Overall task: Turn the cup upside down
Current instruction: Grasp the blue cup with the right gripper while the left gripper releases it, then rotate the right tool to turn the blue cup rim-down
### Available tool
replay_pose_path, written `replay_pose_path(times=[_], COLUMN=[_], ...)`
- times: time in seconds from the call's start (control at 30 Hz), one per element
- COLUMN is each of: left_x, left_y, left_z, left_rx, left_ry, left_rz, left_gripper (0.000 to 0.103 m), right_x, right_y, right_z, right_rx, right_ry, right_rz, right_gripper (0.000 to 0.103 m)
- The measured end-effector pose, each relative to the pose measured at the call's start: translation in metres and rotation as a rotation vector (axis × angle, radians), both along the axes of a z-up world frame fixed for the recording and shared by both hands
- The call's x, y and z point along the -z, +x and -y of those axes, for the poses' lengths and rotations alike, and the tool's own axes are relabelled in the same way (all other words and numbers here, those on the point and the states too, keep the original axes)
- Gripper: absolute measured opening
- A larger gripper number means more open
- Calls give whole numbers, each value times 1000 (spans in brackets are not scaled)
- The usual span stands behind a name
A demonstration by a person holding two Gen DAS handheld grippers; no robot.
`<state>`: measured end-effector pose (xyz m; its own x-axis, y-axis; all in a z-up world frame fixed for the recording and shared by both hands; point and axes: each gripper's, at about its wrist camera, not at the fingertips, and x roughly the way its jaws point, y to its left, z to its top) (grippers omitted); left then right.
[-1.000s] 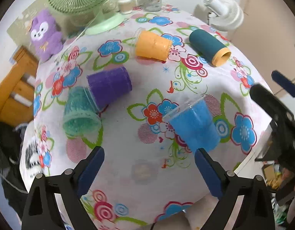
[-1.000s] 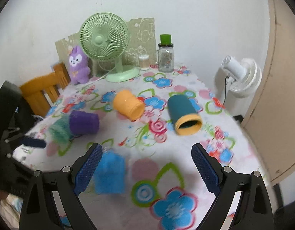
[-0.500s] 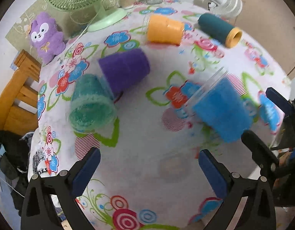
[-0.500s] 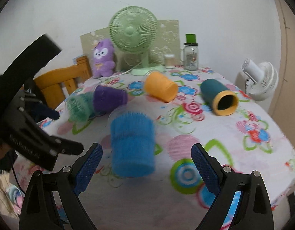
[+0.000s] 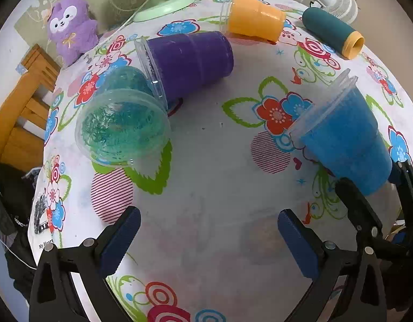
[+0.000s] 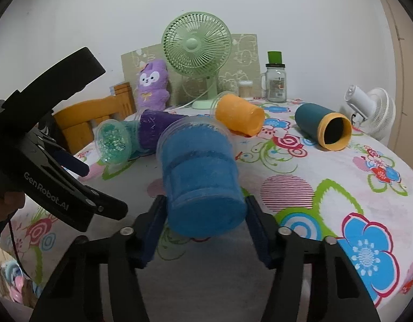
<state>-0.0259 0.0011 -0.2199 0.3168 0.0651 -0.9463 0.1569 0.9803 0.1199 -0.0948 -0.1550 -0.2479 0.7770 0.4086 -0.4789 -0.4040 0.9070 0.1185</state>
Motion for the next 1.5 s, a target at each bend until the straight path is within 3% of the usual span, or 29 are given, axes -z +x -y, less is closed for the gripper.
replay_pose_path(times=[0.17, 0.37, 0.7, 1.1, 1.5], left_x=[1, -22, -74, -78, -69], left_y=[-1, -2, -1, 3, 8], left_z=[3, 0, -4, -13, -33], left_rx=[4, -36, -84, -188, -291], left_ry=[3, -60, -120, -210, -265], left_rz=[3, 1, 35, 14, -2], left_gripper=[103, 103, 103, 103, 103], right_x=[-8, -44, -99, -95, -88], right_y=[3, 21, 75, 112, 131], right_z=[0, 3, -2, -28, -55], right_rx=[-6, 6, -7, -108, -226], right_ry=[-6, -59, -207, -430, -583], right_rz=[-22, -100, -427, -692, -756], right_gripper=[57, 57, 57, 57, 57])
